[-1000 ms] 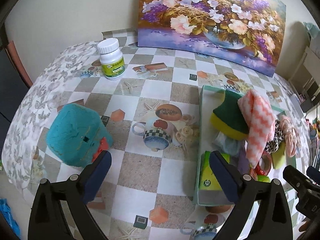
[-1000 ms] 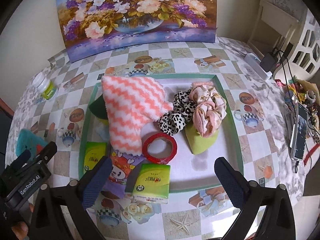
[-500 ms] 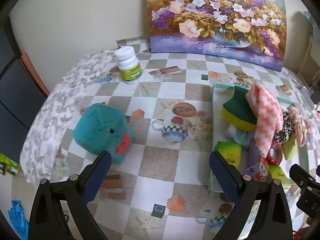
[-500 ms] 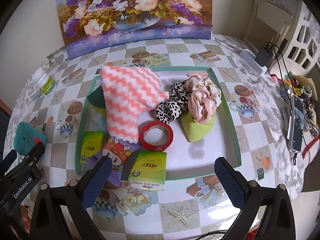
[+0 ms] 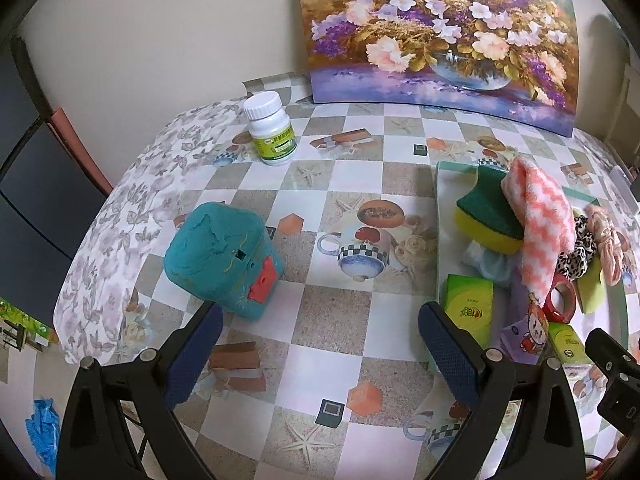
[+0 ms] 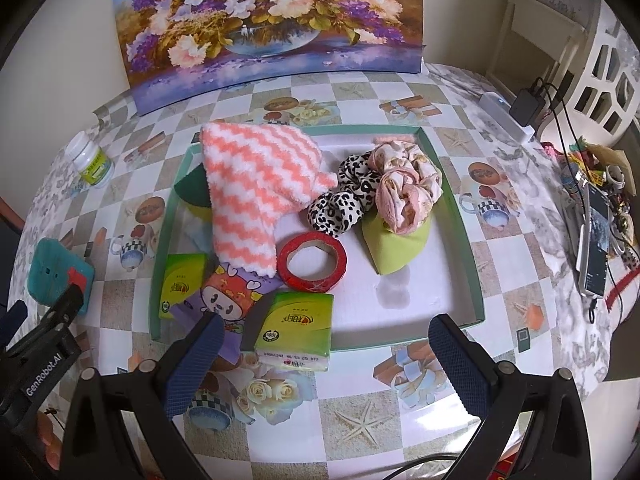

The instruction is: Organize soft objects

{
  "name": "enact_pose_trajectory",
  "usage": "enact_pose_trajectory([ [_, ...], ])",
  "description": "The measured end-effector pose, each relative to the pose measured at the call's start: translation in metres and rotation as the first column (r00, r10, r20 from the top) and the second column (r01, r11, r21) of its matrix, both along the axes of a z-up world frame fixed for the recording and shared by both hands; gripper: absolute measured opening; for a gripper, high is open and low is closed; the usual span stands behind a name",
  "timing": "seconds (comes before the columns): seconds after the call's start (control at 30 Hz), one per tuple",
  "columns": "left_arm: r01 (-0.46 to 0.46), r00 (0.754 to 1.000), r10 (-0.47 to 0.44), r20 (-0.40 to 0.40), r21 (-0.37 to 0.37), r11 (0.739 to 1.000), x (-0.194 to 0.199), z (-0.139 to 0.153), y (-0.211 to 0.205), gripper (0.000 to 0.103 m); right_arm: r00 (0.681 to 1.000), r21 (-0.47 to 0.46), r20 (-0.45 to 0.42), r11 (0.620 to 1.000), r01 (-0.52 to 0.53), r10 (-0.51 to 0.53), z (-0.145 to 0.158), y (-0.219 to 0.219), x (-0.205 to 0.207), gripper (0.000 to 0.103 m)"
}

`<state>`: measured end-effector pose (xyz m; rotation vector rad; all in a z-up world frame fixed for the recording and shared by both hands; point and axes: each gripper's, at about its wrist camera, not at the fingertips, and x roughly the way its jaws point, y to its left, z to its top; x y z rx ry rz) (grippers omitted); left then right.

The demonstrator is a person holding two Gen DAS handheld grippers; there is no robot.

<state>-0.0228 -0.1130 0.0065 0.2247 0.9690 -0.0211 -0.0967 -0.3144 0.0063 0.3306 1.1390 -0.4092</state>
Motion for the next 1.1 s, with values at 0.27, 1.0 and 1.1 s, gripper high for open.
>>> enact_pose_trajectory([
  [0.27,-0.012,1.0,0.012,-0.022,0.015,1.0,0.003,-0.005,0.001,0.098,1.0,0.012,-0.009,1.0,0.0,0.0,-0.005,-0.002,0.002,0.103],
  [1.0,0.002,0.999,0.0,-0.043,0.027,1.0,0.006,-0.011,0.001,0.098,1.0,0.009,-0.013,1.0,-0.002,0.002,-0.005,-0.001,0.003,0.103],
  [1.1,0.004,0.999,-0.003,-0.047,0.028,1.0,0.006,-0.011,0.001,0.098,1.0,0.007,-0.015,1.0,-0.005,0.006,-0.007,-0.002,0.003,0.103],
])
